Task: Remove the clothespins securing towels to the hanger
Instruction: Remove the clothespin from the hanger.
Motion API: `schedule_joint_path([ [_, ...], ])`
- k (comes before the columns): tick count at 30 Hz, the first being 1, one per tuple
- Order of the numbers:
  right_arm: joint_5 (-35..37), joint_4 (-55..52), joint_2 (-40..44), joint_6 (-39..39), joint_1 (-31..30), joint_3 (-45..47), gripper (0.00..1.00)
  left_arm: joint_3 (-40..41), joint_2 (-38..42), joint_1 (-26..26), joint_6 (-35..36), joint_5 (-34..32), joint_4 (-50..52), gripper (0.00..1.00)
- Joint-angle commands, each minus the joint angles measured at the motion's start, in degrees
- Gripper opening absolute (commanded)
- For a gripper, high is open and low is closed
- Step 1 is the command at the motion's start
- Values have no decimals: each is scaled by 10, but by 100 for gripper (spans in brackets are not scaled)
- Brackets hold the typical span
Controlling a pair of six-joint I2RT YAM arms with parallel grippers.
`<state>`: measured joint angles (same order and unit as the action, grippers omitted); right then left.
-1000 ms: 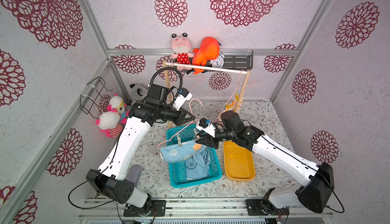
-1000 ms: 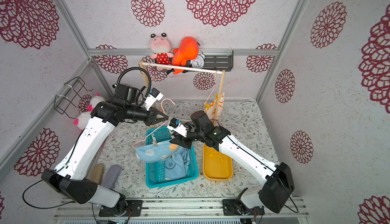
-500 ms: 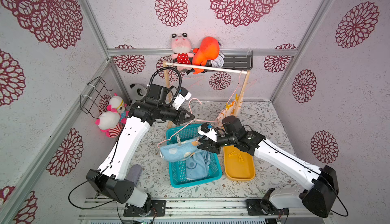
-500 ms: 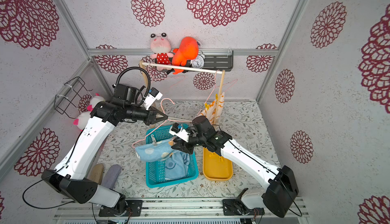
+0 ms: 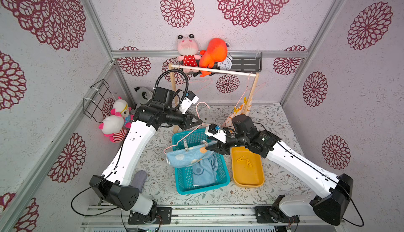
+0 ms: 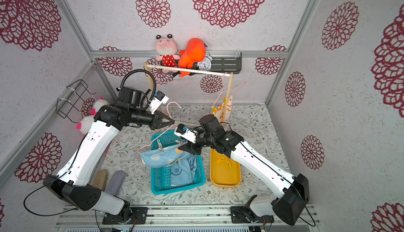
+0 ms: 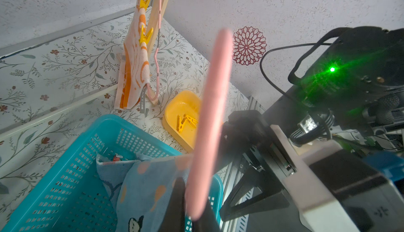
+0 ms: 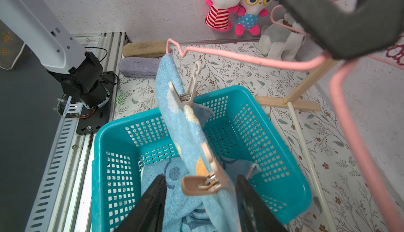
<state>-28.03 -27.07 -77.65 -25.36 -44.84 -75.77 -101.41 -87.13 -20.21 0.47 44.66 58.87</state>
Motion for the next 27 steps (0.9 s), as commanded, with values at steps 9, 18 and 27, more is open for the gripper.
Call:
schedule_joint_path([
  [9,3,-69,-5,-67,-1,-24,54,-6,-9,4,20,47,5,0],
  [18,-16,-59,-35,-74,0,-39,54,-6,-10,-2,24,43,10,0],
  [27,-28,-57,-52,-75,3,-57,53,-5,-11,-6,28,39,13,0],
])
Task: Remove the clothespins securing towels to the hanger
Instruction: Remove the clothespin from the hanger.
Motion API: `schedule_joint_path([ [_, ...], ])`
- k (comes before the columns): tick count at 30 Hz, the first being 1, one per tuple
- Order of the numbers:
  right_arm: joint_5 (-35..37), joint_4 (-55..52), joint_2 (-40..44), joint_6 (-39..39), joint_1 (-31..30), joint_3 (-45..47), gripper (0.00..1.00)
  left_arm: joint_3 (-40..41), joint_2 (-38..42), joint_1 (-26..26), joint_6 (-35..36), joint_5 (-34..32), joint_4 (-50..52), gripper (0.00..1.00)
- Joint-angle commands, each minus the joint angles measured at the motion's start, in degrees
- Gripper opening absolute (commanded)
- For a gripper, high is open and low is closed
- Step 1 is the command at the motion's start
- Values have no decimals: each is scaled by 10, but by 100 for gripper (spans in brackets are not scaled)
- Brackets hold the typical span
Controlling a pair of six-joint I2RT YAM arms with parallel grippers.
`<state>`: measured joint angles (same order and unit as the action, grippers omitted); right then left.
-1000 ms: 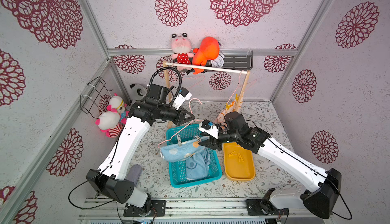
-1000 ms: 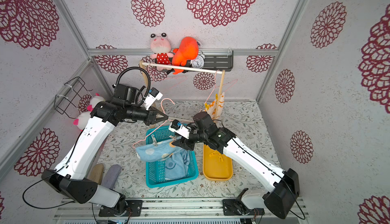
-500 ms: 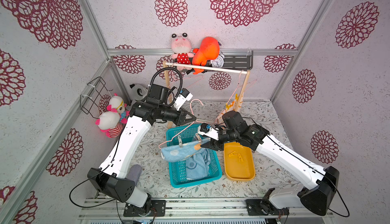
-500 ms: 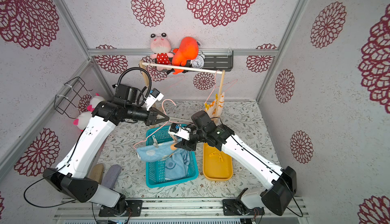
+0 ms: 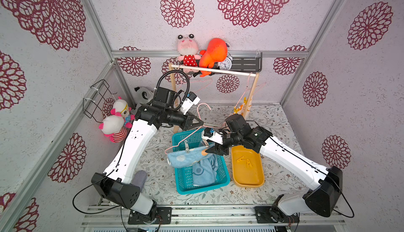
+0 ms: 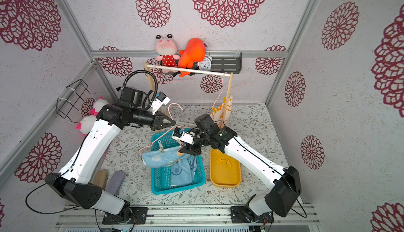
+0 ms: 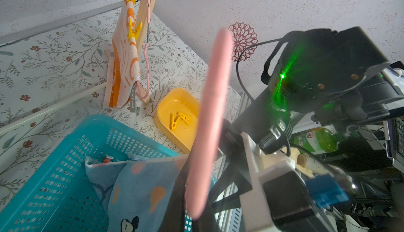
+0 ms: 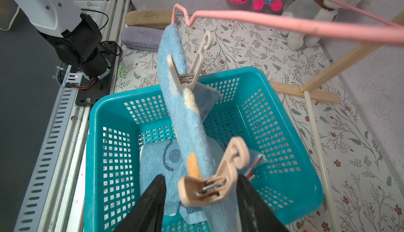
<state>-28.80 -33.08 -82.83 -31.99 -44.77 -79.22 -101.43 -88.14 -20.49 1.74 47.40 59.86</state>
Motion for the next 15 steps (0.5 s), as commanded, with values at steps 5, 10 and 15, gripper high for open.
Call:
schedule_joint_path([
  [5,-27,1,-5,-10,2,-29,51,-7,-2,-4,15,11,6,0],
  [10,-34,-1,-14,-10,2,-35,48,-6,-3,-5,16,10,6,0],
  [15,-40,-3,-20,-9,2,-41,43,-7,-2,-5,16,9,6,0],
])
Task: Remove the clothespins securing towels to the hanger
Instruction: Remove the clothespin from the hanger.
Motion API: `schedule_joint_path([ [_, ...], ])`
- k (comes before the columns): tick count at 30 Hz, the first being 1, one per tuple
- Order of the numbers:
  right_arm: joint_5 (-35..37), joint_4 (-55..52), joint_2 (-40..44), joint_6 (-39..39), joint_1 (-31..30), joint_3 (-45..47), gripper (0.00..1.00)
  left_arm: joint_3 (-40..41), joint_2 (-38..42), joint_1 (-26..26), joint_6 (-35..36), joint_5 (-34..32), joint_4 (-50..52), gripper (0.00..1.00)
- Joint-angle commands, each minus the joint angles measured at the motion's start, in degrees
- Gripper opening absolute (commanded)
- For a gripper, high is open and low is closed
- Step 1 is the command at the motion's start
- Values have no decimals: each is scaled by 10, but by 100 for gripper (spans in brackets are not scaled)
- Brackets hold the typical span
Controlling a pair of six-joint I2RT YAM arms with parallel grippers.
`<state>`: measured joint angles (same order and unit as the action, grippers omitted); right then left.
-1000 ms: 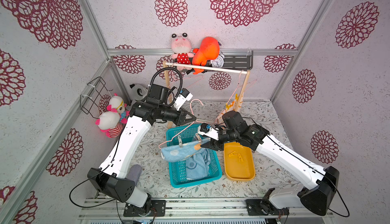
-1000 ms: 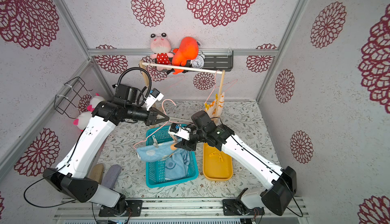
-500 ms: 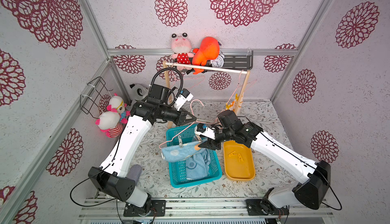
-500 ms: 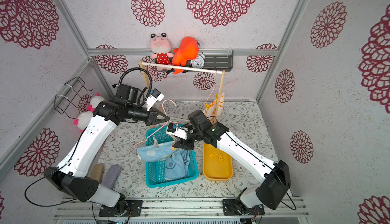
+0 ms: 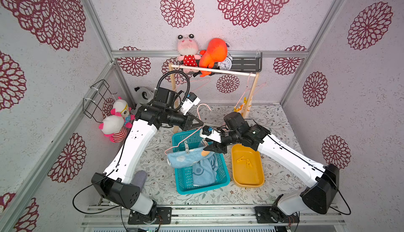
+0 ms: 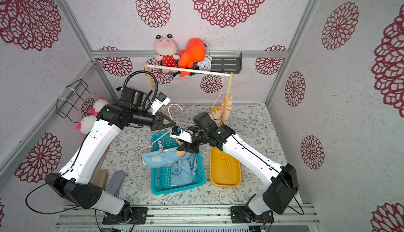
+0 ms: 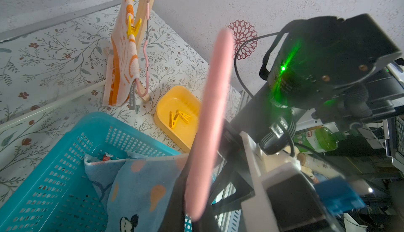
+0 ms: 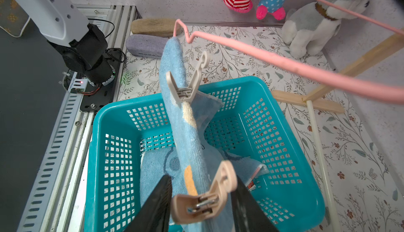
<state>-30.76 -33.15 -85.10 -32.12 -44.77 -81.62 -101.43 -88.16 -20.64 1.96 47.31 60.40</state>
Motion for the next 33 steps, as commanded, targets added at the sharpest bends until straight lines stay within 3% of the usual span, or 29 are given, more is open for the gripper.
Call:
schedule_joint_path([
  [1,-20,-2,2,-7,2,-17,42,-7,-2,-4,14,9,1,0],
  [21,-32,-3,1,7,2,-33,19,-8,-7,-6,15,4,4,0],
  [28,-26,-9,-1,18,2,-43,0,-6,-8,-7,17,-6,6,0],
  [33,-5,-6,11,31,2,-43,0,-4,-12,-6,17,-20,6,0],
])
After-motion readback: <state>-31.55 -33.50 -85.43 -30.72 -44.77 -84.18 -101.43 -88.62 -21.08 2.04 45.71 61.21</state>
